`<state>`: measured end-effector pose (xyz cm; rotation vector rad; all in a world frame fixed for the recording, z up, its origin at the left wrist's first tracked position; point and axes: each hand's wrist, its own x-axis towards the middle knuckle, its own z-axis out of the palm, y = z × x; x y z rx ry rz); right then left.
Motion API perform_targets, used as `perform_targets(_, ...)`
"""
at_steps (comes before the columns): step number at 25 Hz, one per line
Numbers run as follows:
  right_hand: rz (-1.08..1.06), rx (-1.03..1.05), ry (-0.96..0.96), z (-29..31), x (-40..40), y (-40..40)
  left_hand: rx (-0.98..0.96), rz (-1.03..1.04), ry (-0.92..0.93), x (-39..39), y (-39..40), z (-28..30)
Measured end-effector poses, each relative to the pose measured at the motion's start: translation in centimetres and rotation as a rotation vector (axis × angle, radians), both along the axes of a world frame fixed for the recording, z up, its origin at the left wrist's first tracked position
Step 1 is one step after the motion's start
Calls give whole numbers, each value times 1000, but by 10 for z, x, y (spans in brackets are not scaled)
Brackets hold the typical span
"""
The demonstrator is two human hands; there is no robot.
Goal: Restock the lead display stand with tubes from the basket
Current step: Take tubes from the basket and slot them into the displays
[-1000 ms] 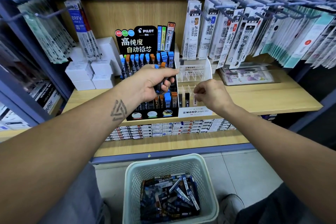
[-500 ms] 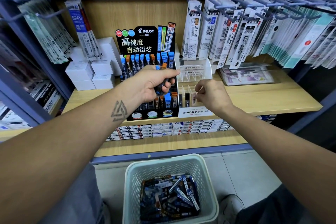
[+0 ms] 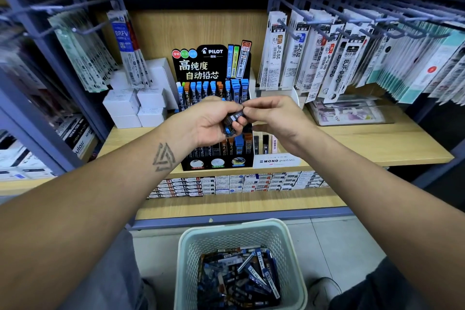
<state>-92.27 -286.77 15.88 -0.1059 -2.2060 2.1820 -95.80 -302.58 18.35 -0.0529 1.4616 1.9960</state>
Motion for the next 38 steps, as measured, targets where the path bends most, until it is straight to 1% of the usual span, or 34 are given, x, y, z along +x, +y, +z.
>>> perform_targets(2,36,-64,-13,1,-1,-4,-4,31,19,-2,-6,-1)
perform_targets(7,48,-108,12,7,-5,-16,-36,102,84,0,-17,2)
perform_targets(10,95,-246,-51,9,-3,-19,-85,110,146,3,-19,4)
perform_targets(12,118,-353,-85,8,-4,-18,-168,115,189,2,-20,3)
perform_targets(15,129,-483,-87,11,-7,-13,-353,115,215,-1,-25,-1)
perform_targets(16,137,-476,-70,13,-8,-12,-388,119,218,-3,-25,-2)
perform_targets(18,138,-374,-30,14,-8,-11,-403,111,235,-7,-25,-3)
perform_targets(20,128,-270,-4,14,-6,-11,-352,102,261,-9,-22,-1)
perform_targets(22,136,-219,25,12,-5,-7,-259,99,272,-8,-20,0)
perform_targets(24,146,-155,57,11,-3,-4,-216,78,305,-7,-19,0)
perform_targets(26,139,-5,109,9,-2,-1,-242,63,349,-6,-19,0)
perform_targets(28,130,91,106,8,-1,1,-267,106,379,-7,-20,0)
perform_targets(32,175,31,-42,12,1,9,-267,237,410,-9,-21,-2)
perform_targets(35,57,-64,-23,15,-3,14,-272,261,388,-9,-19,-3)
perform_targets(38,-68,-202,-7,16,-4,20,-288,189,353,-2,-12,-4)
